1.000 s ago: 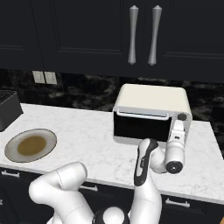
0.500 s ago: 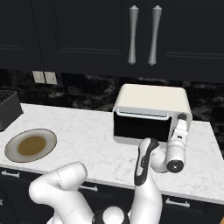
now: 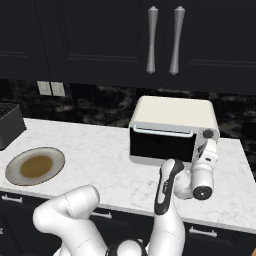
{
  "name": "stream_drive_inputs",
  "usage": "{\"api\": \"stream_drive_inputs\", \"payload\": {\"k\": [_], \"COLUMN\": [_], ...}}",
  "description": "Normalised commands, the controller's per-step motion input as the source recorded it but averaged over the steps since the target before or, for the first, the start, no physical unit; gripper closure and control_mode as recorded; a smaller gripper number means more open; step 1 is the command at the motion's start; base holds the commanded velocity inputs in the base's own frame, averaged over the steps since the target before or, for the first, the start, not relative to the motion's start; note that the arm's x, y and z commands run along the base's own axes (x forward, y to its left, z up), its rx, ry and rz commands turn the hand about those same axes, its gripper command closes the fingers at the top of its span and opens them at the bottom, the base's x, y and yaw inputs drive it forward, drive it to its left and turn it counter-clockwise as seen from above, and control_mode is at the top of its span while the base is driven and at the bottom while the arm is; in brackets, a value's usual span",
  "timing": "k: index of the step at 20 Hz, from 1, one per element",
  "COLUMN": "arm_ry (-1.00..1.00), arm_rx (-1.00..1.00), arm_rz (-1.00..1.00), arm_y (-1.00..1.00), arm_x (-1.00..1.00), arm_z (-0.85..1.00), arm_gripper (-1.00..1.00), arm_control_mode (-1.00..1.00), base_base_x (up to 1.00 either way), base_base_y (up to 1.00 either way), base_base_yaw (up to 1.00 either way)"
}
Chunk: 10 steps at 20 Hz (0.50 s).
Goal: Pick up the kebab skewer and baguette bread, and place them inside the toaster oven. Close the toaster oven door and start by setting the timer.
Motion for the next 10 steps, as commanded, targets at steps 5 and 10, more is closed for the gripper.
{"api": "stream_drive_inputs", "payload": {"k": [5, 10], "arm_ry": [0.00, 0.00], "arm_rx": [0.13, 0.12], "arm_rz": [-0.02, -0.01], "arm_y": [-0.05, -0.01], "arm_x": [0.00, -0.03], "arm_z": [0.01, 0.00], "arm_gripper": [1.00, 1.00], "arm_control_mode": [-1.00, -1.00], "base_base_x": [0.00, 0.00], "base_base_y": [0.00, 0.00], "base_base_yaw": [0.00, 0.00]}}
